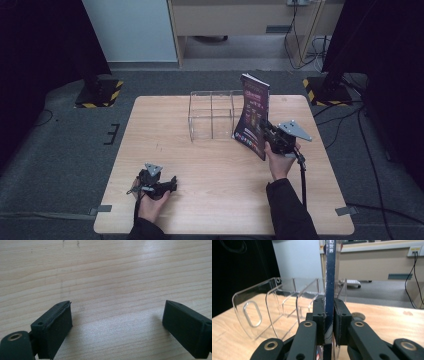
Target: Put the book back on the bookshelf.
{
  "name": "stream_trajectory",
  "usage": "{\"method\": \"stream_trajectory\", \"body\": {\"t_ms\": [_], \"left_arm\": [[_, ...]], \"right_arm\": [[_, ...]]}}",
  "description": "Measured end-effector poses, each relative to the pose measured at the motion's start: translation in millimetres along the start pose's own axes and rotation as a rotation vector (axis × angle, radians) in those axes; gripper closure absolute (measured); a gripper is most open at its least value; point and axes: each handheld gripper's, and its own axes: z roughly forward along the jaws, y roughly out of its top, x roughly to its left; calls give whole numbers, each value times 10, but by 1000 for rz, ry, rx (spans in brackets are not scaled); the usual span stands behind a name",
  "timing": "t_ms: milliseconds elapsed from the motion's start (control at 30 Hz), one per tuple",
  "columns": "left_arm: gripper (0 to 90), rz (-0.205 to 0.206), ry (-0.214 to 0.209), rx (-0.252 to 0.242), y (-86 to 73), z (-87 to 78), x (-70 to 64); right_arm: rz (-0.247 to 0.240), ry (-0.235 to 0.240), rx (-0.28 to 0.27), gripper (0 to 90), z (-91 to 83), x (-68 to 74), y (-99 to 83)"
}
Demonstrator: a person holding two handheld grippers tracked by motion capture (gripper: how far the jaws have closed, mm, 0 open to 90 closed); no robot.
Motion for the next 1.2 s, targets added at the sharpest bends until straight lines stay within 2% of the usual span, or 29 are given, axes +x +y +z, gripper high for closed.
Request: {"method": "stream_trajectory", "body": {"t_ms": [433, 600, 933, 967, 1200], "left_arm": [[80, 0, 0, 0, 0, 0, 0], [81, 0, 0, 0, 0, 0, 0], [81, 1, 0, 1, 0, 0, 0], [80, 1, 0, 1, 0, 0, 0], [80, 0, 0, 0, 0, 0, 0]], "right_arm": [[22, 31, 91, 809, -240, -12, -146], [7, 32, 128, 804, -313, -17, -247], [9, 42, 133, 797, -418, -47, -331], [8, 53, 135, 752, -419, -50, -320], [11, 61, 113, 683, -417, -41, -145]]}}
